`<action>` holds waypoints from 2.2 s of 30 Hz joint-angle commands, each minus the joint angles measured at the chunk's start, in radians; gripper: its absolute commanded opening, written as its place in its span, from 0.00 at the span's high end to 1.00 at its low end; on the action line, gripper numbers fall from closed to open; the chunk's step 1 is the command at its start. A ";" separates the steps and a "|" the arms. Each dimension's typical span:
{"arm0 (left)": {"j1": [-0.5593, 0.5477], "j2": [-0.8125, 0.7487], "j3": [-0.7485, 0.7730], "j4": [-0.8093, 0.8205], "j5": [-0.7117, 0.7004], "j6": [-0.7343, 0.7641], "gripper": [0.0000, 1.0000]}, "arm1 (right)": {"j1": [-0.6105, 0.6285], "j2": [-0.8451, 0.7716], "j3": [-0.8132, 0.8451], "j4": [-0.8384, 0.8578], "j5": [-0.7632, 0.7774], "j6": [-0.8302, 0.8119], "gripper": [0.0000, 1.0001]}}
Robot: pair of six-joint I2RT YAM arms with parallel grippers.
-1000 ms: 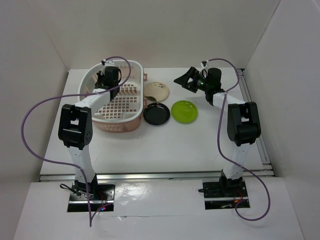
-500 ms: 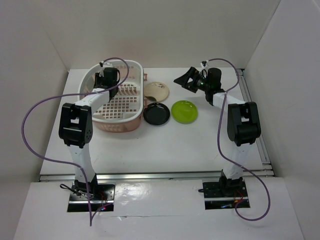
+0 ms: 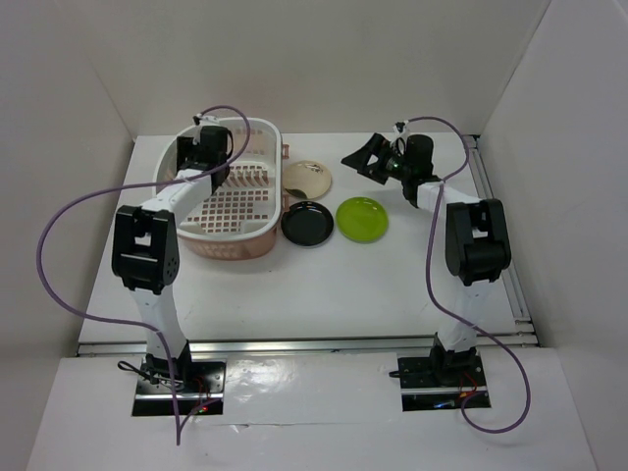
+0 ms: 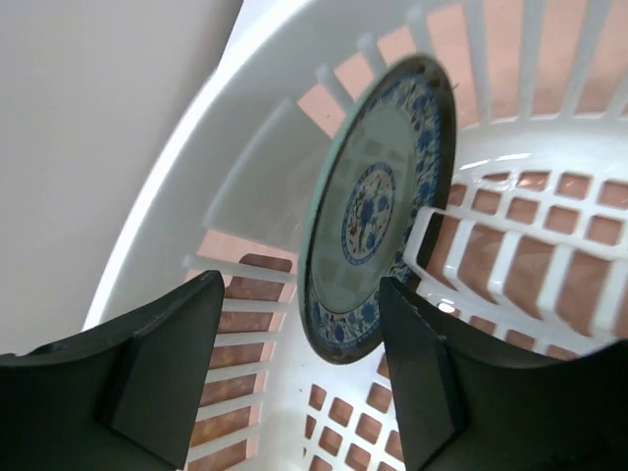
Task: Load the plates into the dish rack
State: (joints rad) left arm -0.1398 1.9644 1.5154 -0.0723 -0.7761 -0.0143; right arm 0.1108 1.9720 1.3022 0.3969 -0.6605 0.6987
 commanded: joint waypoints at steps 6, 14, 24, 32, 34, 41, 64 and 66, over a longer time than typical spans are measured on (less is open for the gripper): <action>0.005 -0.174 0.061 -0.035 0.083 -0.065 0.07 | -0.005 0.041 0.127 -0.107 0.076 -0.111 0.00; 0.005 -0.300 0.213 -0.272 0.505 -0.197 0.00 | -0.032 0.279 0.423 -0.288 0.062 -0.220 0.02; 0.005 -0.450 0.197 -0.305 0.885 -0.355 0.00 | -0.023 0.413 0.479 -0.296 -0.037 -0.231 0.17; 0.005 -0.496 0.131 -0.296 0.945 -0.397 0.00 | 0.026 0.475 0.490 -0.305 -0.071 -0.240 0.22; 0.005 -0.496 0.120 -0.296 0.957 -0.406 0.00 | 0.026 0.493 0.499 -0.305 -0.071 -0.240 0.25; 0.005 -0.506 0.101 -0.296 0.957 -0.406 0.00 | 0.055 0.531 0.531 -0.336 -0.062 -0.249 0.27; -0.004 -0.544 0.063 -0.296 0.907 -0.395 0.00 | 0.105 0.617 0.574 -0.365 0.021 -0.169 0.84; -0.004 -0.544 0.063 -0.296 0.907 -0.395 0.00 | 0.105 0.617 0.563 -0.354 0.021 -0.139 0.95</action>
State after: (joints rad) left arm -0.1410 1.4616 1.5818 -0.3981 0.1345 -0.4030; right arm 0.2043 2.5443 1.8904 0.0914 -0.6827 0.5484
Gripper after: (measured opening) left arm 1.001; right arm 0.089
